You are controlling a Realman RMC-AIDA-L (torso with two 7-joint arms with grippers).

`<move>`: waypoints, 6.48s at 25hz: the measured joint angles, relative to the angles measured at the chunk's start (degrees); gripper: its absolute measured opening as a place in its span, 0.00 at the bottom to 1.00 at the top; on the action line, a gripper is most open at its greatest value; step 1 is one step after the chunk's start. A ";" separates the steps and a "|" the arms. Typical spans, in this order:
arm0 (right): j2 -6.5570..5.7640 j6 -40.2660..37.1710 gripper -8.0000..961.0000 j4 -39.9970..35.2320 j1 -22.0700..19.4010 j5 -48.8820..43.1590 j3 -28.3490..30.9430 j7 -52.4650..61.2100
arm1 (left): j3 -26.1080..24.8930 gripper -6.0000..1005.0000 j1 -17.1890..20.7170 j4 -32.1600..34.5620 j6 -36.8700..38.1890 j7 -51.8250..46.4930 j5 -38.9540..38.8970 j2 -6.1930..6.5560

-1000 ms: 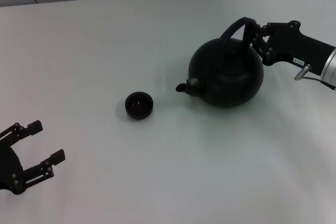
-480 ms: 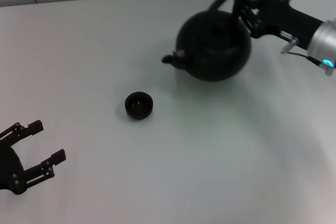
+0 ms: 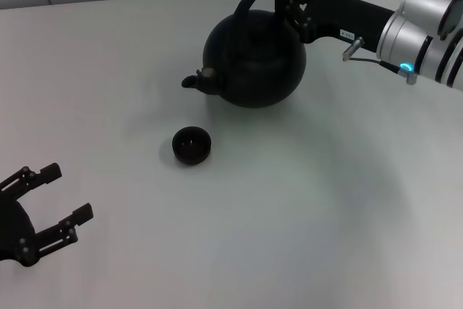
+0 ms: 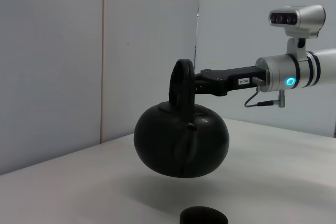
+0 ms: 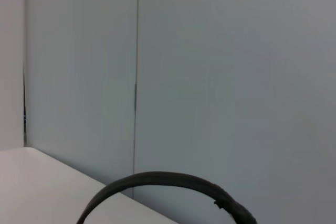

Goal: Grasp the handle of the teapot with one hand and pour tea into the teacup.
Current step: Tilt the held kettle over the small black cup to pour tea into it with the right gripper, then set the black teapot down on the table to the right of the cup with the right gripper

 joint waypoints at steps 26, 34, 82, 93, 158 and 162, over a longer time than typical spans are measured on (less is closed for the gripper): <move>0.12 -3.72 0.08 -3.81 -0.34 0.05 -4.44 -15.37 | 0.00 0.81 -0.29 -0.42 -0.88 -0.25 -0.41 -0.11; 0.24 -3.86 0.08 -5.74 0.14 0.10 -6.31 -18.63 | 0.00 0.81 -0.31 -0.42 -0.97 -0.51 -0.42 -0.08; 0.73 -3.39 0.08 -8.20 0.66 5.55 -18.59 -28.28 | -0.09 0.81 -0.11 -1.82 -0.70 -0.49 -2.03 -0.17; 0.55 -1.19 0.08 -9.47 0.01 5.69 -18.25 -13.92 | -0.18 0.81 -0.11 -1.82 -0.49 -0.60 -2.15 -0.18; 0.23 -2.57 0.08 -6.84 -15.80 13.97 -13.88 4.00 | -0.26 0.81 -0.40 -1.73 1.11 -0.09 -2.78 -0.09; 0.25 -2.32 0.08 -6.28 -15.42 13.97 -13.93 3.84 | -0.27 0.81 -0.46 -1.73 1.10 -0.09 -2.80 -0.09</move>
